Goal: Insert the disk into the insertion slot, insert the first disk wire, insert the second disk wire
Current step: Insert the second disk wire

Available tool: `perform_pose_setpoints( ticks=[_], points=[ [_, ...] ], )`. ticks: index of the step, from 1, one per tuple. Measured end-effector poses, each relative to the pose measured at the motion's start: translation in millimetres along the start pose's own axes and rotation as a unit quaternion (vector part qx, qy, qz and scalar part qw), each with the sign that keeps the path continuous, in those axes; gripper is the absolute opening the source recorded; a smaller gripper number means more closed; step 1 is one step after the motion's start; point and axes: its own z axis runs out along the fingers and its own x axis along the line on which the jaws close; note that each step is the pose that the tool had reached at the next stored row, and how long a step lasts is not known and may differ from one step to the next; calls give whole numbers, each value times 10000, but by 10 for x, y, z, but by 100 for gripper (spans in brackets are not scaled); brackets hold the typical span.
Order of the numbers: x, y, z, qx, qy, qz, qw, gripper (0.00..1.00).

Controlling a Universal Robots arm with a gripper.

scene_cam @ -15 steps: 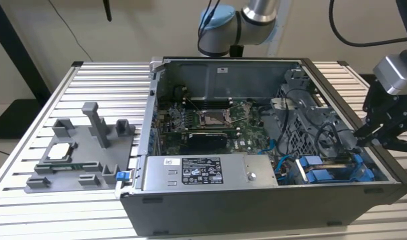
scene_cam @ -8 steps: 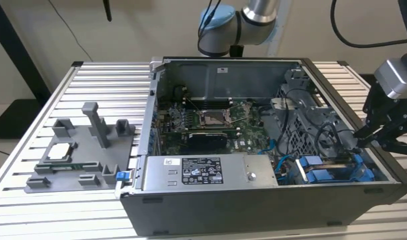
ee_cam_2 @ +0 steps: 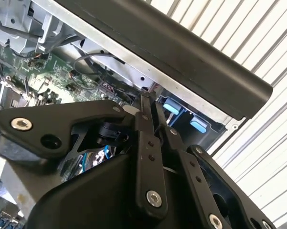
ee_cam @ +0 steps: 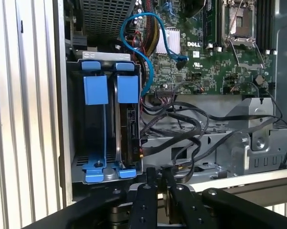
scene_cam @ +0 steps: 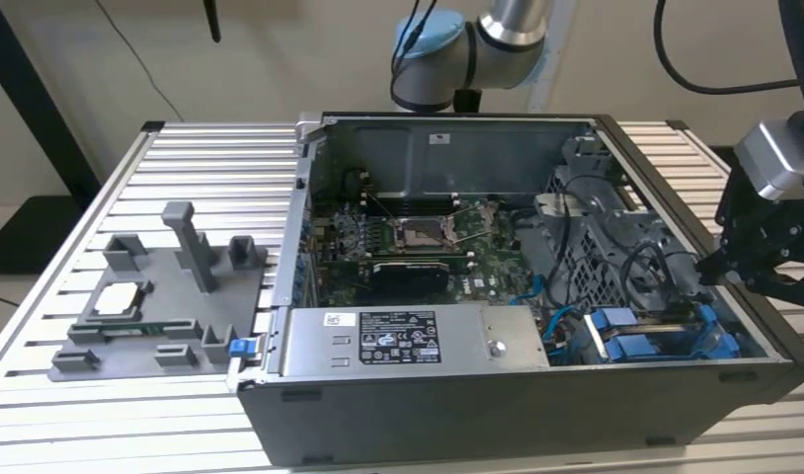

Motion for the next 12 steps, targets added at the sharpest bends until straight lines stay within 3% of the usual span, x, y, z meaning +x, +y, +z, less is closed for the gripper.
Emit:
perform_pose_setpoints(
  ticks=[12],
  points=[
    [1,0,0,17,-7,-5,10000,100]
  ],
)
